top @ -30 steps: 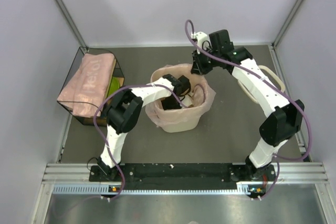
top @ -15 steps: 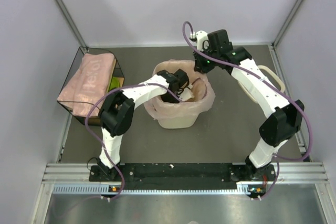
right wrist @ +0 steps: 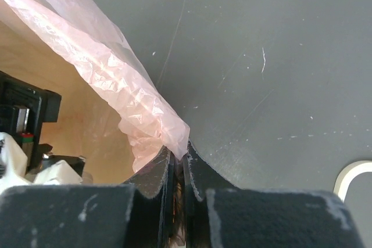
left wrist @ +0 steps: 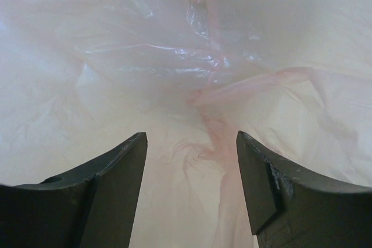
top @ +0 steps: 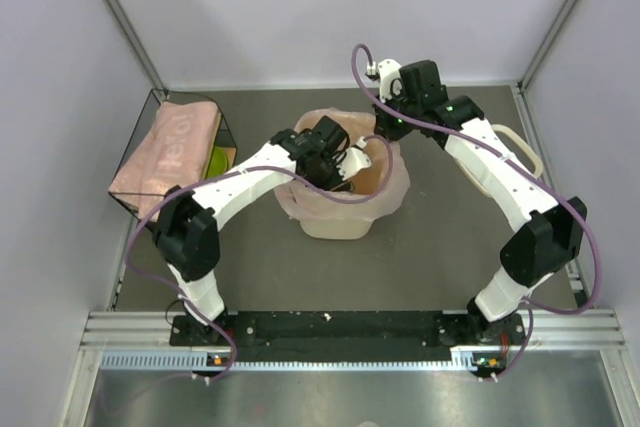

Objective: Put the trash bags into the trash bin

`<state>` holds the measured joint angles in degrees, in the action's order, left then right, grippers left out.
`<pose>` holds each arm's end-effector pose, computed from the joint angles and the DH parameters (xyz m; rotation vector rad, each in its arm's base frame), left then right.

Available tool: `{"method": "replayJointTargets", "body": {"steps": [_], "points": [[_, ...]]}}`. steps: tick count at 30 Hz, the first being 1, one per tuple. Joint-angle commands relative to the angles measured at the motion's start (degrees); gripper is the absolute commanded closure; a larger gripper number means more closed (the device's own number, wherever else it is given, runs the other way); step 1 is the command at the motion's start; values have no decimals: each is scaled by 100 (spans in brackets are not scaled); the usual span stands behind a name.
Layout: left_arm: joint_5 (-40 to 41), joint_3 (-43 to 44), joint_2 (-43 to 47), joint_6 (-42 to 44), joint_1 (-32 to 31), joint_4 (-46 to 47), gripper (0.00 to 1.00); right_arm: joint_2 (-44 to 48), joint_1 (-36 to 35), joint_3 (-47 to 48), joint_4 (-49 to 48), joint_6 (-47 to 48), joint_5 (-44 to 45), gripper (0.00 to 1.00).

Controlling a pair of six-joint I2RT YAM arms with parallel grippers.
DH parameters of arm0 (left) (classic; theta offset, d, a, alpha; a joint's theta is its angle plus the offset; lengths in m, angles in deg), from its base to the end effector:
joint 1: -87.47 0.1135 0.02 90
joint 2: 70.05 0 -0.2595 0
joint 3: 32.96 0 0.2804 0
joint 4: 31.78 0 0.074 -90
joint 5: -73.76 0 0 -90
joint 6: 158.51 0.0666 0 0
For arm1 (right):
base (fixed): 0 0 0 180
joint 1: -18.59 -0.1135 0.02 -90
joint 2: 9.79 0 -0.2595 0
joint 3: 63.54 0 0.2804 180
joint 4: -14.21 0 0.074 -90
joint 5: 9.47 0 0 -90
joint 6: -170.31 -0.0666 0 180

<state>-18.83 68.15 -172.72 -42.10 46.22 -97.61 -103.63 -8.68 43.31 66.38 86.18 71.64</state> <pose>0.3072 -0.2734 0.2293 1.5430 2.2800 -0.1328 0.3677 0.2011 0.3473 -0.7278 2.1518 0.3737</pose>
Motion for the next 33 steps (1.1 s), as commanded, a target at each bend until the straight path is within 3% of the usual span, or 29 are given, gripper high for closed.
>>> {"method": "replayJointTargets", "body": {"steps": [1,6,8,13,20,23,26,28,29,32,33], "points": [[-312,-278,441,-145,240,530,31,367,28,-2,-492,20,150,100],[-1031,-438,1063,-495,477,1407,28,384,37,-19,-527,-7,185,100],[-1664,-481,1293,-628,531,1759,25,384,28,-45,-518,-33,212,100],[-2666,-552,1812,-1155,540,3506,23,437,28,-124,-510,-112,413,100],[-3624,-815,2383,-1577,688,4037,23,613,28,-160,-422,124,133,100],[-3827,-1096,2769,-2269,1101,4396,26,604,20,-116,-351,230,-51,100],[-3854,-1255,3156,-2370,1610,4390,28,526,2,-55,-334,283,-210,100],[-3845,-1316,3253,-2299,1760,4214,28,490,2,59,-290,283,-394,84],[-3863,-1343,3323,-2159,1866,4144,28,455,2,103,-264,196,-438,64],[-3846,-1483,3455,-2018,2068,3906,25,446,2,314,-167,3,-702,35],[-3811,-1597,3508,-2026,2130,3915,25,446,2,376,-149,-33,-737,30]]}}
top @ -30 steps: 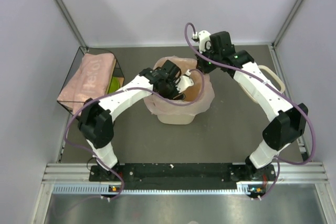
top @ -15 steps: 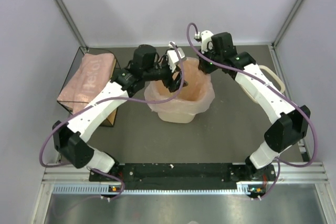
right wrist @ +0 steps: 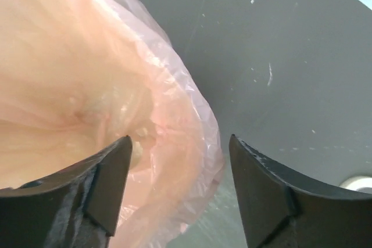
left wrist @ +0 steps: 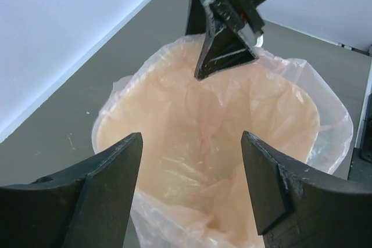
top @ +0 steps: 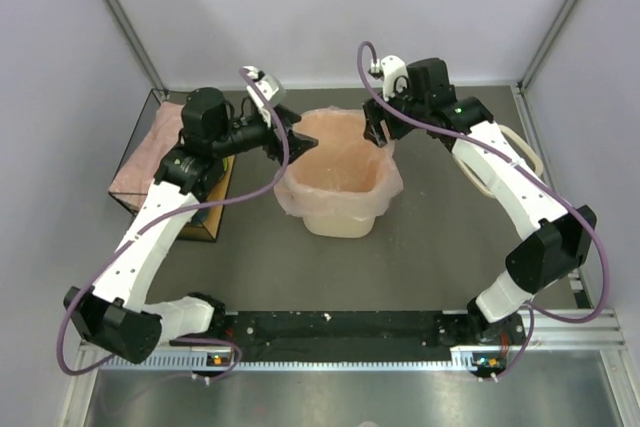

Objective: Put the trash bags into the trash bin

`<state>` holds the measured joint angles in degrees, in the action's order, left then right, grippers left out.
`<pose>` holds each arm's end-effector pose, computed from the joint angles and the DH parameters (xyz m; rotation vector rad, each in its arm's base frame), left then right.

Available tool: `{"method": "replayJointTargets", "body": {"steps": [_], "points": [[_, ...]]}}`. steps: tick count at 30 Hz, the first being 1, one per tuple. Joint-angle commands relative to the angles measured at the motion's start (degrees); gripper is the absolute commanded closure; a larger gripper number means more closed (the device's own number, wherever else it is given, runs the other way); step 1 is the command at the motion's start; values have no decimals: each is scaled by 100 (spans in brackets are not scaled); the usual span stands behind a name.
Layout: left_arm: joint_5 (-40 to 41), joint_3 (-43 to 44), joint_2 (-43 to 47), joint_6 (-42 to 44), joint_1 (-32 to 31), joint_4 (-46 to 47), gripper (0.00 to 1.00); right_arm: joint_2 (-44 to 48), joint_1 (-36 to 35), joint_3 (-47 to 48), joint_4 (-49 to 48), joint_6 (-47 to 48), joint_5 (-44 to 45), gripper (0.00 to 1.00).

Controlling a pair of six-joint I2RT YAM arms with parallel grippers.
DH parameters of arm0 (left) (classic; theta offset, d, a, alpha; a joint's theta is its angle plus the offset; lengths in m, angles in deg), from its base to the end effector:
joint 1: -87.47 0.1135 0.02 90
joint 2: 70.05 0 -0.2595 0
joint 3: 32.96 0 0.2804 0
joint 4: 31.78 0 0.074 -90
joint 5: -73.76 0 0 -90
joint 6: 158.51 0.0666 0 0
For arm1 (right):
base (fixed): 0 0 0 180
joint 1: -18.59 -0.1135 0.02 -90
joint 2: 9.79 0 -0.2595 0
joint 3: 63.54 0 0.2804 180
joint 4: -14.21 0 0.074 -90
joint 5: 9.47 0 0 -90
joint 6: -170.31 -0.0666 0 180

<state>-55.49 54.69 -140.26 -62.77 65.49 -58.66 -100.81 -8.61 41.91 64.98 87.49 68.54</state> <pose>0.2842 -0.1602 0.4211 0.9001 1.5176 -0.7984 0.3568 0.1989 0.3604 -0.7682 2.0846 0.4245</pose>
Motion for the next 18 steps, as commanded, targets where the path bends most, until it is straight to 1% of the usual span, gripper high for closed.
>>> {"method": "replayJointTargets", "body": {"steps": [1,2,5,6,7,9,10,11,13,14,15,17,18], "points": [[-84,-295,298,-2,255,2,25,164,4,638,17,-190,-514,25],[-31,-339,368,-124,395,11,25,164,-4,700,34,-286,-524,17],[-136,-515,482,-484,667,169,24,251,74,981,166,-453,-611,6],[-136,-515,482,-529,695,204,23,278,153,1043,219,-524,-725,5],[-162,-480,465,-547,721,213,22,304,302,1200,289,-568,-1135,4],[-207,-270,377,-512,782,169,20,331,872,1333,579,-674,-1437,3],[-198,-182,342,-504,809,117,19,348,1109,1316,658,-674,-1795,2],[-180,-111,246,-425,835,3,18,409,1634,1273,807,-831,-1894,2],[-75,108,105,-267,835,-268,18,445,2111,1141,965,-824,-2131,1],[126,205,-78,-162,844,-566,19,445,2340,1132,1062,-806,-2106,1],[101,388,-184,-108,870,-769,22,454,2629,1044,1193,-762,-1880,2],[-21,530,-387,67,967,-1104,27,498,2703,965,1361,-133,-1475,1],[-109,522,-379,164,1019,-1375,30,472,2937,1008,1910,297,-1630,1]]}}
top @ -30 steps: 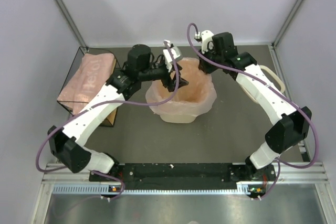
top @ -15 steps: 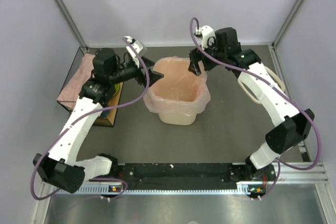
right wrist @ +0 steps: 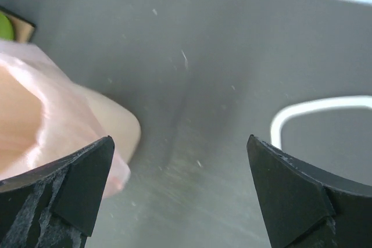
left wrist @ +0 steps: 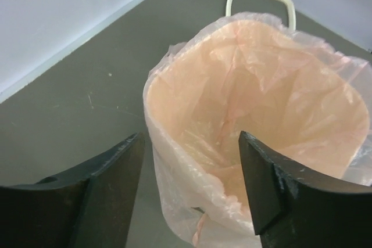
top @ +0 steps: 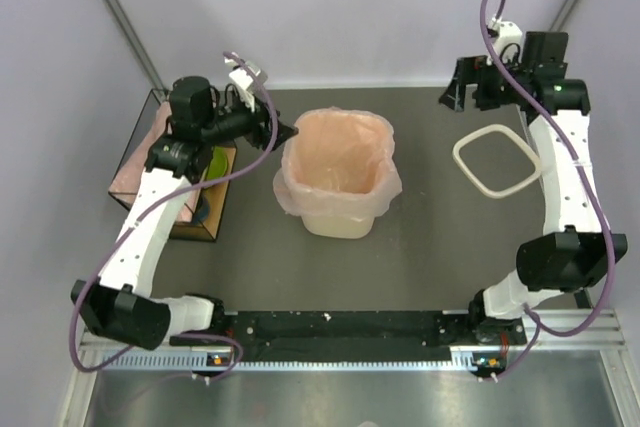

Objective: Put the trash bags into the trash bin

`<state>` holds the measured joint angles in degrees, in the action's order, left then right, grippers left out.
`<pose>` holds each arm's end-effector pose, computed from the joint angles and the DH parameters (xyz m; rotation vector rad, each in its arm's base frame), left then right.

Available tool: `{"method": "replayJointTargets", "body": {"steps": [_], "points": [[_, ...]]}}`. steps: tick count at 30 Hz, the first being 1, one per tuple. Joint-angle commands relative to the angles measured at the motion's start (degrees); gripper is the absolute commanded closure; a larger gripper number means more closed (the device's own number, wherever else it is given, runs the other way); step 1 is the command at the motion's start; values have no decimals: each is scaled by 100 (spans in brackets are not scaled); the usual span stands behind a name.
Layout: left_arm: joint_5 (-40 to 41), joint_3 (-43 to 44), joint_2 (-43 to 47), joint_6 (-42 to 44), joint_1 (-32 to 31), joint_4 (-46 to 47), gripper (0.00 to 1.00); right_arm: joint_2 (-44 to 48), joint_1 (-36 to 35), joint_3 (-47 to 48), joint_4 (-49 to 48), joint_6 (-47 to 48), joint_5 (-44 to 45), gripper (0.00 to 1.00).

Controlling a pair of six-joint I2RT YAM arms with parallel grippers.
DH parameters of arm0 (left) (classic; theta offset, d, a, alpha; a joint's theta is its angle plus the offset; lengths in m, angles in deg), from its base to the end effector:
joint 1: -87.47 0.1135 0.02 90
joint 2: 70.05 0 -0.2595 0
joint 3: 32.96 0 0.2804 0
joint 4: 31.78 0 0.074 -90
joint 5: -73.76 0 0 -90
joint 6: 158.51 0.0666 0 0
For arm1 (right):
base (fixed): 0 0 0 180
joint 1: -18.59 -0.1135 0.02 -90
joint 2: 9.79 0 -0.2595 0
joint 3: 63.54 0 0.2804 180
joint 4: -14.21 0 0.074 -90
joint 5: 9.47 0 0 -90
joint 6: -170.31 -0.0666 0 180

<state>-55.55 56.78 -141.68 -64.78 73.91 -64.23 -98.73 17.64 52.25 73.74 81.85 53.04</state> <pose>0.3074 -0.1175 0.4158 0.7465 1.6653 -0.7428 0.3768 0.0370 0.4277 -0.3250 2.0850 0.5057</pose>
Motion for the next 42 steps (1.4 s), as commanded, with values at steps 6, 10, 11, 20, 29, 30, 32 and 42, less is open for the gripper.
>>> {"method": "replayJointTargets", "body": {"steps": [6,10,11,20,29,30,32,42], "points": [[-446,-697,325,198,714,-83,34,981,350,-735,2058,2702,-1517,11],[-358,-812,212,540,715,-354,36,1669,-393,-1536,2076,3307,-1839,10],[-306,-847,185,559,706,-407,36,1731,-545,-1798,1980,3317,-1874,10],[-463,-1348,-35,1051,680,-705,40,1565,-1802,-2801,242,2510,-1542,27],[-710,-2059,97,1140,214,-452,41,1073,-1830,-2715,-736,1999,-1006,41],[-666,-2113,97,1061,92,-295,41,1046,-1838,-2732,-728,2147,-944,44],[-657,-2280,80,946,-32,-83,41,1020,-1830,-2802,-728,2280,-838,45],[-490,-2439,-298,533,-164,418,42,721,-1830,-3216,-789,2860,-776,55]]}}
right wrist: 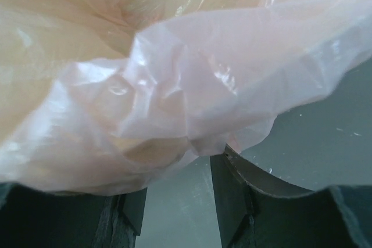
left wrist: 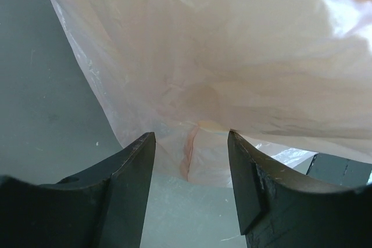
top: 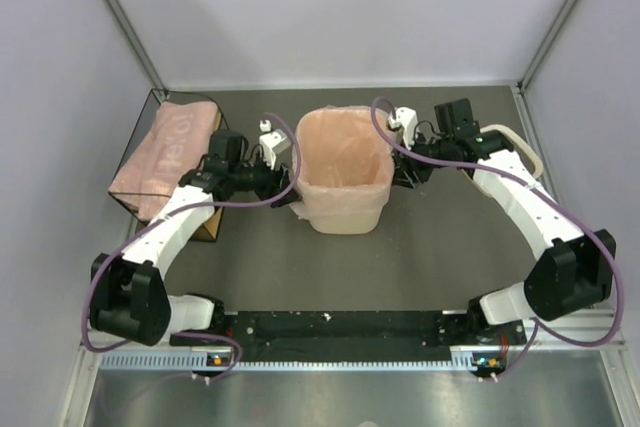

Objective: Put the trash bags into the trash bin

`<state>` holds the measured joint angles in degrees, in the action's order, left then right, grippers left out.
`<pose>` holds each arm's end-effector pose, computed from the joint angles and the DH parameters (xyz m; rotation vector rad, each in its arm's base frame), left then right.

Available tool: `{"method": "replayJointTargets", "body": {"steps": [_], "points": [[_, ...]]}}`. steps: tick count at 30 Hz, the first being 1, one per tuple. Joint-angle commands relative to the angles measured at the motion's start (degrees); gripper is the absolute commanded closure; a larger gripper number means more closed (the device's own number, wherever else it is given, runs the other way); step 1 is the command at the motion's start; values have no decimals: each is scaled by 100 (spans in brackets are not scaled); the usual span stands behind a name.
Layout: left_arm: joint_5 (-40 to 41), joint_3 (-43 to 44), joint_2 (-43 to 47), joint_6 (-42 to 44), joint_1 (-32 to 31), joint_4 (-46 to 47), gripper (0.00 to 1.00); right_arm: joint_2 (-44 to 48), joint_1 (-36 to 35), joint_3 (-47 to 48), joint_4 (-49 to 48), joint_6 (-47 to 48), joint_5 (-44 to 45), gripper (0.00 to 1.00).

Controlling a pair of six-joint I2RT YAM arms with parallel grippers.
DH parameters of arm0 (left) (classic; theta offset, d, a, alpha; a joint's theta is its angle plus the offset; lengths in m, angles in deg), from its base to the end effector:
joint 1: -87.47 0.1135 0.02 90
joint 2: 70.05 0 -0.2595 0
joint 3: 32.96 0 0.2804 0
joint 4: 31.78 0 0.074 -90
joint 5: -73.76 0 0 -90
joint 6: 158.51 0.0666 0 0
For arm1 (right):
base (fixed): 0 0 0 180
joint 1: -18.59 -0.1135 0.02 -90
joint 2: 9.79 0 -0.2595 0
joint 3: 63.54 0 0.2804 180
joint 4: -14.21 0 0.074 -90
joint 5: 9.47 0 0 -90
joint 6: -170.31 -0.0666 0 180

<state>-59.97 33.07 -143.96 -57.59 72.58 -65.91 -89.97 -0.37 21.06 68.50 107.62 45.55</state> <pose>0.2941 -0.1258 0.2427 0.8665 2.0381 -0.9079 0.3074 0.1460 0.2925 -1.1591 2.0321 0.6686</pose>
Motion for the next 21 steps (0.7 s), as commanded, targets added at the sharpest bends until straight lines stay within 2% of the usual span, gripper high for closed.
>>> {"method": "replayJointTargets", "body": {"steps": [1,7,10,13,16,21], "points": [[-48,-93,-97,-204,-40,622,41,-190,-29,-114,-265,292,0,55],[109,-111,-220,-187,-215,684,41,-60,208,-404,-177,450,88,55],[346,28,-247,6,-189,343,38,64,524,-509,244,845,71,55],[208,257,-265,235,3,-229,33,257,1112,-423,745,1048,-471,52],[-267,276,-63,323,337,-292,29,459,1640,-81,1080,724,-1305,41],[-733,258,254,683,470,-370,25,688,1642,175,818,-321,-2416,27]]}}
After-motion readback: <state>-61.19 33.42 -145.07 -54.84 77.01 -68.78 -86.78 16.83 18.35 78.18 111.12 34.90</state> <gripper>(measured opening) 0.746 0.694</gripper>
